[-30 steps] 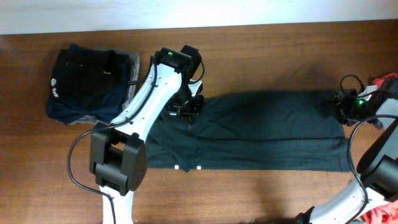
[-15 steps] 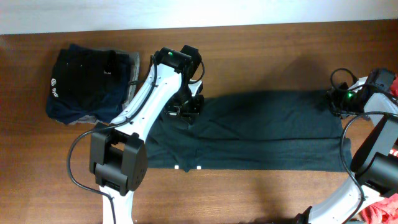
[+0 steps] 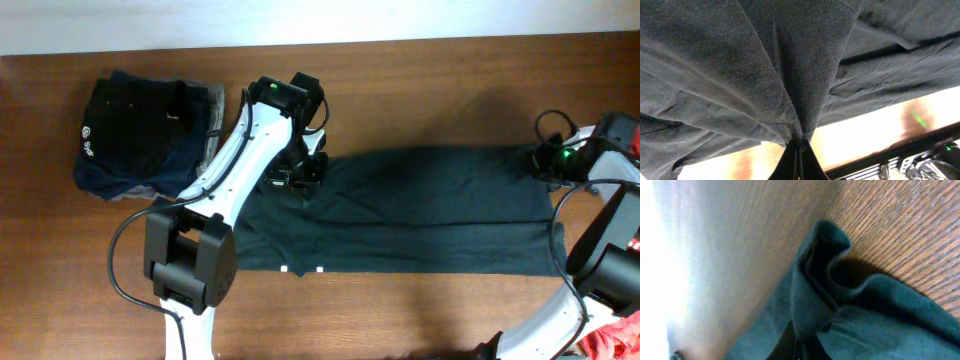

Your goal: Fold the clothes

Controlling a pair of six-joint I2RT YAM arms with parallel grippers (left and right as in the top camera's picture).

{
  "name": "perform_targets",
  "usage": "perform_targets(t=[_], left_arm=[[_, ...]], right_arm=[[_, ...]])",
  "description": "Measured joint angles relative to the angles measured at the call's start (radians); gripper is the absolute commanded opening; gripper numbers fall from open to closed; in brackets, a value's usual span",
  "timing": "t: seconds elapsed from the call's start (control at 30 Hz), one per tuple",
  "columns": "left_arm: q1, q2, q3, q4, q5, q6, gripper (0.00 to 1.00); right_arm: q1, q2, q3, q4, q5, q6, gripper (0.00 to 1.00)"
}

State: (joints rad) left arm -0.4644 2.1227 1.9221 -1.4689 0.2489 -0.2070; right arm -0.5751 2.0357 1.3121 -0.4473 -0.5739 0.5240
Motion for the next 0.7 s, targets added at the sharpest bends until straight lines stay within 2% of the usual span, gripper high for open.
perform_targets(t=[0.03, 0.1, 0.13, 0.2, 0.57, 0.7], left_arm=[[0.000, 0.000, 0.000, 0.000, 0.000, 0.000, 0.01], [0.000, 0.000, 0.000, 0.000, 0.000, 0.000, 0.01], [0.000, 0.000, 0.000, 0.000, 0.000, 0.000, 0.00], [0.001, 0.000, 0.000, 0.000, 0.000, 0.000, 0.00], [0.002, 0.000, 0.000, 0.000, 0.000, 0.000, 0.01], [0.004, 0.000, 0.000, -0.005, -0.013, 0.000, 0.00]], right_arm=[[-0.014, 0.000, 0.000, -0.001, -0.021, 0.001, 0.04], [-0.043, 0.000, 0.000, -0.001, -0.051, 0.002, 0.16], [-0.055, 0.000, 0.000, -0.001, -0.058, 0.006, 0.16], [-0.085, 0.000, 0.000, -0.001, -0.079, 0.004, 0.04], [-0.095, 0.000, 0.000, 0.001, -0.113, 0.009, 0.04], [-0.092, 0.001, 0.002, 0.171, -0.270, -0.016, 0.04]])
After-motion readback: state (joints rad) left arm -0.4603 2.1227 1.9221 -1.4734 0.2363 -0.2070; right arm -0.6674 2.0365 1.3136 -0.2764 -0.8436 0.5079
